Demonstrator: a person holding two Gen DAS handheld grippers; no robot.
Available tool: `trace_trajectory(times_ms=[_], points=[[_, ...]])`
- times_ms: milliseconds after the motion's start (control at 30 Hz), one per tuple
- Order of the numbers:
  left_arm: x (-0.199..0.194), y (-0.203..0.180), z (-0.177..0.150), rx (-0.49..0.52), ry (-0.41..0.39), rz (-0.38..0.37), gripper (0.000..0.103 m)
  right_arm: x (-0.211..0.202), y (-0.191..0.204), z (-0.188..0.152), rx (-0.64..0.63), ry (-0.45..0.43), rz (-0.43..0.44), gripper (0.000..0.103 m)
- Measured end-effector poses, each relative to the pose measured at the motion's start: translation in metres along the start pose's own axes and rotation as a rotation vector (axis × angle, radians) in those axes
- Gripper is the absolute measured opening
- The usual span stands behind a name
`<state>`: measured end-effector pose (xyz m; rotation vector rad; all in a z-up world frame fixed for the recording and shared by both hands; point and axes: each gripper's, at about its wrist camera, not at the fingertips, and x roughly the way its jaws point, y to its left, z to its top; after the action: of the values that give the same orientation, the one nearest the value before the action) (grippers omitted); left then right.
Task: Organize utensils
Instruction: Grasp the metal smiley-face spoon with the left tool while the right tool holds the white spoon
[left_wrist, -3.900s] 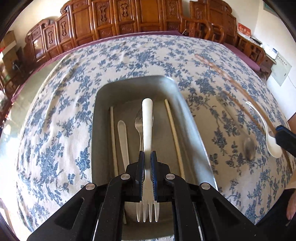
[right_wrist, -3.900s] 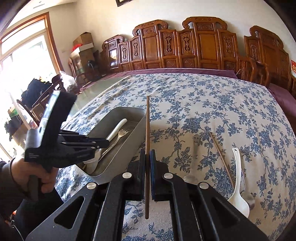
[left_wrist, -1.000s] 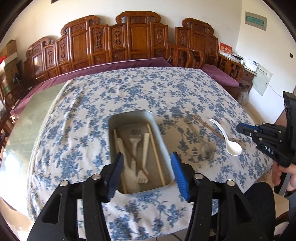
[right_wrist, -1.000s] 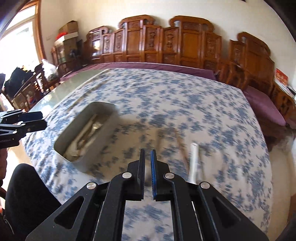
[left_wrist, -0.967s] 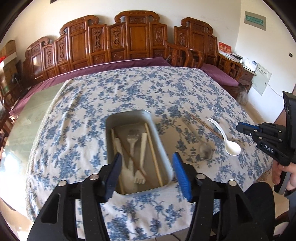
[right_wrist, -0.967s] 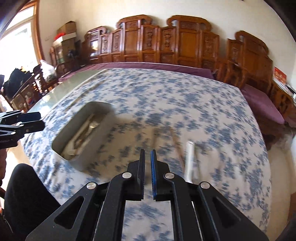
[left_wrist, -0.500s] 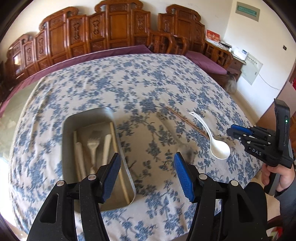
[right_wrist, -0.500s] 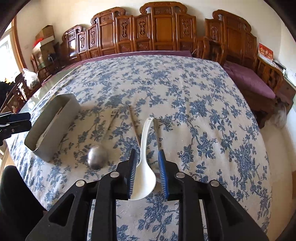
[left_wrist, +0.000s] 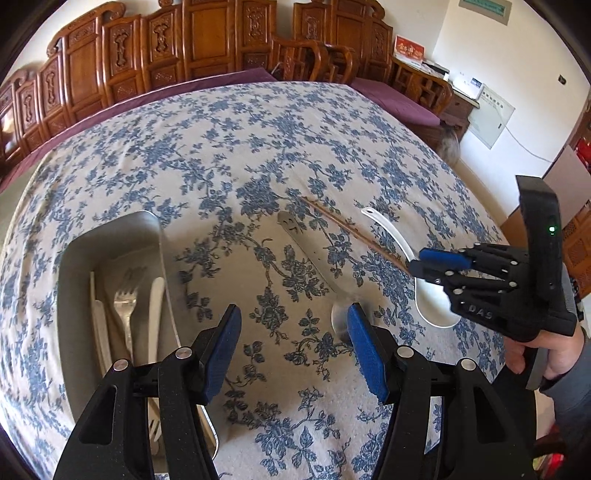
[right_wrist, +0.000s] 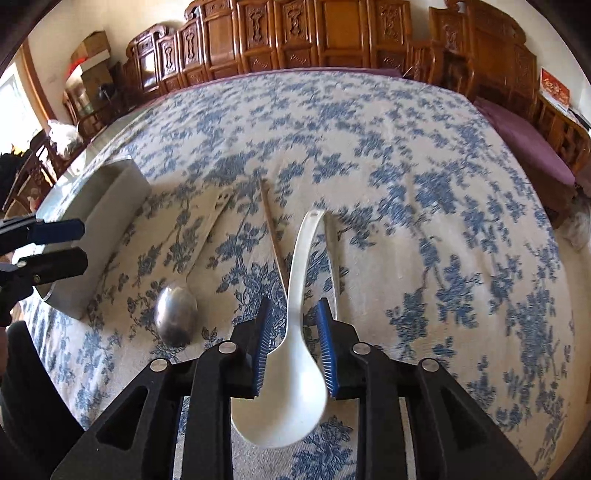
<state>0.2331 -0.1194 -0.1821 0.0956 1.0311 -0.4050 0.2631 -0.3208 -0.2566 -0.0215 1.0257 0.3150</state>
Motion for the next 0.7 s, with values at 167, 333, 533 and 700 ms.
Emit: trace_trajectory(times_ms=[167, 333, 533, 700], points=[[0.008, -0.006, 0.000, 0.008, 0.014, -0.012, 0.057, 0.004, 0.000, 0.001, -0.005, -0.002, 0.003, 0.010], [0.023, -0.014, 0.002, 0.017, 0.034, -0.018, 0.057, -0.011, -0.007, 0.000, 0.025, -0.043, 0.035, 0.010], [0.044, -0.026, 0.008, 0.020, 0.070, -0.027, 0.049, -0.027, -0.020, -0.006, 0.048, -0.068, 0.030, 0.010], [0.066, -0.033, 0.018, -0.005, 0.104, -0.034, 0.040, -0.023, -0.032, -0.010, 0.058, -0.060, 0.023, 0.010]])
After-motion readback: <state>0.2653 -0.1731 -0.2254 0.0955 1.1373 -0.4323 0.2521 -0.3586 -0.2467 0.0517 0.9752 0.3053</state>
